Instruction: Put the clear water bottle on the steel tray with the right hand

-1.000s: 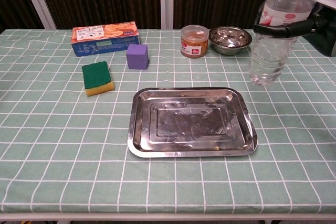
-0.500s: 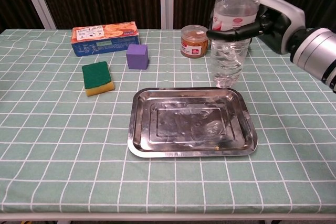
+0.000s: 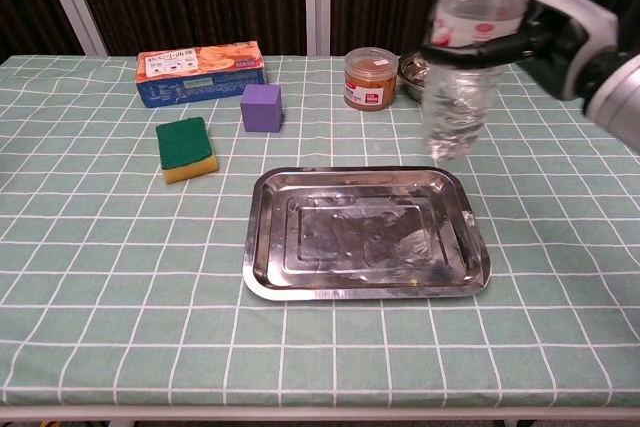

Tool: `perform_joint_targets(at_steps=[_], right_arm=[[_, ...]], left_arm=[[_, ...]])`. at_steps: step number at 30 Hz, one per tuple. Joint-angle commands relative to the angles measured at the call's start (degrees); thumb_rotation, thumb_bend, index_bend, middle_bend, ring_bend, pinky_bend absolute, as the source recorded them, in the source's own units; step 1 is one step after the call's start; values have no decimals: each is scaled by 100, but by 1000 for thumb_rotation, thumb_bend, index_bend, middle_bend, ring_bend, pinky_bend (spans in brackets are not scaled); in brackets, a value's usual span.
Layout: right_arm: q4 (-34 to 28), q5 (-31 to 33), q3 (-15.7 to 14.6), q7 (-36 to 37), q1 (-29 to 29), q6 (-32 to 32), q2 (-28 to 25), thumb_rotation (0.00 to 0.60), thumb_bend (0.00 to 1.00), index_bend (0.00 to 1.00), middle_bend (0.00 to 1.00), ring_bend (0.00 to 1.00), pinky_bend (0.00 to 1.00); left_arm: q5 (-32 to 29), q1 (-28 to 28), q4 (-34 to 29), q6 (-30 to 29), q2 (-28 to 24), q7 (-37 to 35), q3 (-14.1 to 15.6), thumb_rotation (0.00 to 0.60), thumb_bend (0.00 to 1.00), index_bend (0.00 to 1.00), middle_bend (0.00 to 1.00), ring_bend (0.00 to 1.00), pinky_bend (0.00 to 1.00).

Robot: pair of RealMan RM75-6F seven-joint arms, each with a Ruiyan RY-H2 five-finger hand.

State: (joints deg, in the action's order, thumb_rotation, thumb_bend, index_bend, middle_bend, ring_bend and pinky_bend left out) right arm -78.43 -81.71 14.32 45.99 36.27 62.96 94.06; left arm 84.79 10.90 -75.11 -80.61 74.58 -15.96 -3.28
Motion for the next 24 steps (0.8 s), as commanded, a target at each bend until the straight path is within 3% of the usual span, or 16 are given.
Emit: perform_joint_targets(at_steps=[1, 7, 11, 21, 24], right_arm=[[-27, -53, 53, -117, -78, 176, -155, 600, 206, 694, 546, 386, 451], [-111, 26, -85, 53, -370, 277, -522, 600, 209, 694, 546, 386, 451], [-37, -55, -263, 100, -221, -15, -236, 600, 204, 694, 545, 385, 451], [675, -177, -362, 298, 232, -476, 621, 600, 194, 694, 545, 385, 449], [918, -303, -493, 512, 296, -576, 710, 600, 104, 684, 529, 378, 434]], left_arm=[[0, 2, 13, 15, 5, -15, 3, 600, 324, 185, 207, 110, 193], [40, 46, 106, 76, 90, -94, 16, 600, 324, 185, 207, 109, 193], [46, 17, 122, 34, 101, -89, 26, 600, 323, 185, 207, 110, 193], [2, -46, 121, 46, 54, -165, 51, 600, 324, 185, 207, 110, 193], [15, -37, 165, 53, 74, -185, 50, 600, 324, 185, 207, 110, 193]])
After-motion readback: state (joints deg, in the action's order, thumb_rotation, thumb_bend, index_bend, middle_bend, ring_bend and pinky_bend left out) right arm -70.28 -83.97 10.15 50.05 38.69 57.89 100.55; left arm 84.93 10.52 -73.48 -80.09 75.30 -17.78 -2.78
